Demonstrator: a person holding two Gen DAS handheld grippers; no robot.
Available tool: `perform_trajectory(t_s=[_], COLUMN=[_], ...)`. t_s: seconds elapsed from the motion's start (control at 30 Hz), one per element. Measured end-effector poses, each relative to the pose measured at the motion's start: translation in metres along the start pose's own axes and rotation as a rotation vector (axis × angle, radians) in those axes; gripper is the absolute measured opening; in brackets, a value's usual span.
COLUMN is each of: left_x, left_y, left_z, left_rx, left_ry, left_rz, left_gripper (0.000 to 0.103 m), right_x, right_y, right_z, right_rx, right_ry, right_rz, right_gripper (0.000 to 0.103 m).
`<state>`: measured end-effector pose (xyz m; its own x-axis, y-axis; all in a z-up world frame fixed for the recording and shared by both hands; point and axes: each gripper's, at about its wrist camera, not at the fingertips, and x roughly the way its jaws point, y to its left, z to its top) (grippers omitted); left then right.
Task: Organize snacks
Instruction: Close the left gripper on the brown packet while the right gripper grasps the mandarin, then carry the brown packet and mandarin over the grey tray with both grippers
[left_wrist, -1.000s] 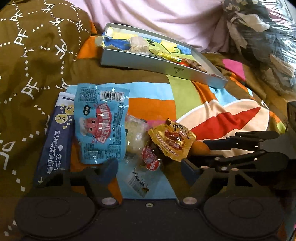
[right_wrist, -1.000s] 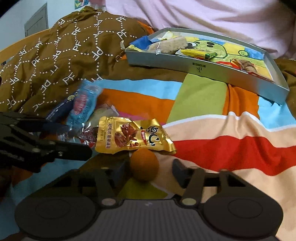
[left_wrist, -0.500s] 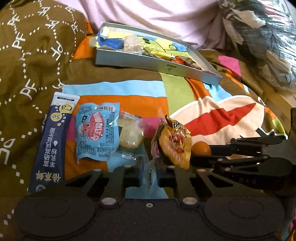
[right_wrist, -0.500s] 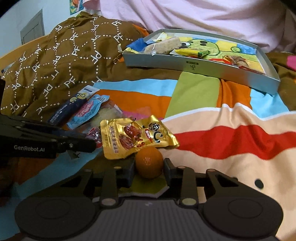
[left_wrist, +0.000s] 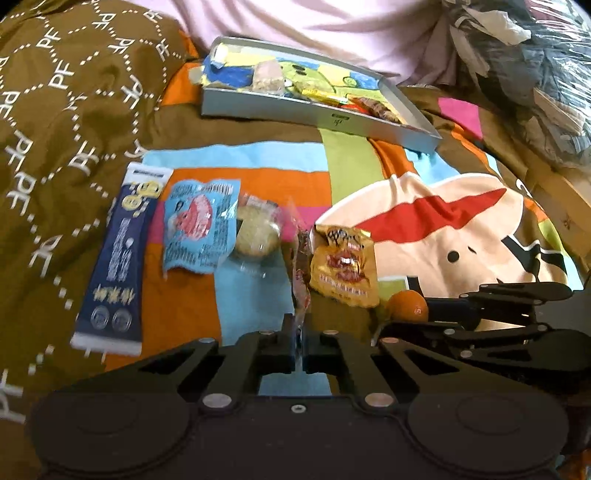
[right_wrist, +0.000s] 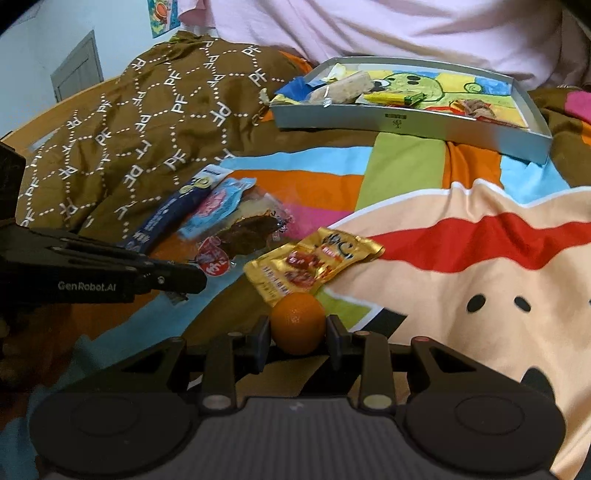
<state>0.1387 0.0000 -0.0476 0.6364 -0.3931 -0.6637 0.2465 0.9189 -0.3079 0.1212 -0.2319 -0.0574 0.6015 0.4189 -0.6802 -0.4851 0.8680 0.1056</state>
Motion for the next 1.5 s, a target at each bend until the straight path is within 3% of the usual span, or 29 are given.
perform_trajectory(t_s=[0.13,0.17,0.23,0.4,0.57,0.77,0.9,1.1,1.5], left_x=[-0.004,-0.002,0.003,0.017,0.037,0.044,0.045,0.041,0.015], left_y=[-0.001,0.0,0.003,0.011,0.019,0.021,0.022,0.016,-0.001], left_z=[-0.004,-0.004,-0.003,0.007,0.016,0.017,0.017,0.015,0.017], left_rx=[0.001,0.005,-0.001,0.001,-0.026,-0.019,-0.021,-0.015,0.024], left_ry=[0.011,0.013,0.008,-0.03,-0.003,0.0,0.013,0.009,-0.096], left_rz=[0.0,-0.001,0.011,-0.044,-0.092,-0.099,-0.097,-0.102,-0.062], left_gripper=[0.004,0.007,0.022,0.034,0.044,0.041,0.022,0.01,0.01], right_x=[-0.004,-0.004,-0.003,0.0,0.002,0.004,0.007,0.009,-0.006], right_y=[0.006,0.008,0.011,0.013,0.011,0.01,0.012,0.018,0.033], right_z=[-0.006,-0.007,-0.009,-0.013,-0.014,-0.013,-0.013,-0.013,-0.013], right_rx=[-0.008,-0.011,-0.022,-0.028,-0.019,-0.004,-0.003,-0.034,-0.13], right_ry=[0.009,0.012,0.02,0.028,0.029,0.028,0.032,0.038,-0.038], right_rz=[0.037,0.044,0.054,0.065,0.072,0.068,0.07,0.053,-0.012], right_gripper=[0.036,0.036,0.036,0.036,0.036,0.038,0.041,0.037,0.036])
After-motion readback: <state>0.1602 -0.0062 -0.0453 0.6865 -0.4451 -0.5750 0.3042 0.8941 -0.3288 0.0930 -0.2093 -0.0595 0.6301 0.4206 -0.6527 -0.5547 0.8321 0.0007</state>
